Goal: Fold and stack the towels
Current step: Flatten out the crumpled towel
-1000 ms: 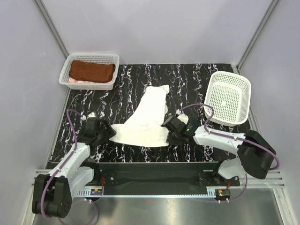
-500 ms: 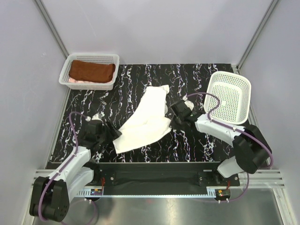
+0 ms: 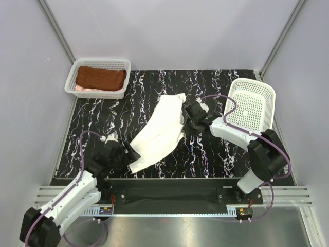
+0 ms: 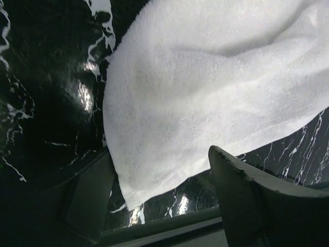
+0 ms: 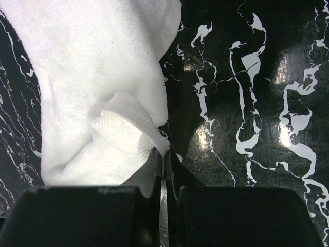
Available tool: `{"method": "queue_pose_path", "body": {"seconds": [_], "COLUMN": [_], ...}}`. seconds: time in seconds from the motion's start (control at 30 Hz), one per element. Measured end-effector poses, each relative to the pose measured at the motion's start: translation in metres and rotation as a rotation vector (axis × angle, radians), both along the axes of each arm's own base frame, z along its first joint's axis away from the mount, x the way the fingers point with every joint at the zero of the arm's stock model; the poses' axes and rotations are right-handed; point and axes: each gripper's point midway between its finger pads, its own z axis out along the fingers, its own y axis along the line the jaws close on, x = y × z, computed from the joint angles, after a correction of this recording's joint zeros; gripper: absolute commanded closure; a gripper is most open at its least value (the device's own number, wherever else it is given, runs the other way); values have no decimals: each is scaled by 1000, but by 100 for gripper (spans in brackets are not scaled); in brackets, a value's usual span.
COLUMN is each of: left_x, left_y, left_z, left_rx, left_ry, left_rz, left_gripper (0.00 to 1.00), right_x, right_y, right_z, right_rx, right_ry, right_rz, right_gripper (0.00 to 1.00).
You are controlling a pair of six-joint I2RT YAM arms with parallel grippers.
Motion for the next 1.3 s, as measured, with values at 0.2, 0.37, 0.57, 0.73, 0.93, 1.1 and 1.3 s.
{"method": "queue_pose_path", "body": {"seconds": [0.2,0.37,0.57,0.73,0.93,1.1,1.3], "left_x": [-18,-28,-39,-50,-57,-51,22], "left_y": [-4,-16,-34,-40,-56,-51,-79], "left_z": [-2,-4,-9,-16,-19,1,171], "left_rx": [32,16,34,198,337,402,198], "left_ry": [48,75,121,168,194,174,-150], "left_rz": [11,22,20,-17,-65,-58,-25], "left_gripper": [23,28,40,64,100,100,100], "right_x": [3,5,3,0,-10,-17,-4], "right_y": [0,1,0,-2,-10,-20,-43], "right_z": [1,2,6,11,9,24,126], "right_rx": [1,5,11,26,24,0,-58], "right_ry": [-6,-14,-22,-39,-42,-73,-279], "right_rz": [1,2,1,2,3,21,36], "right_gripper": [100,100,100,100,100,100,100]}}
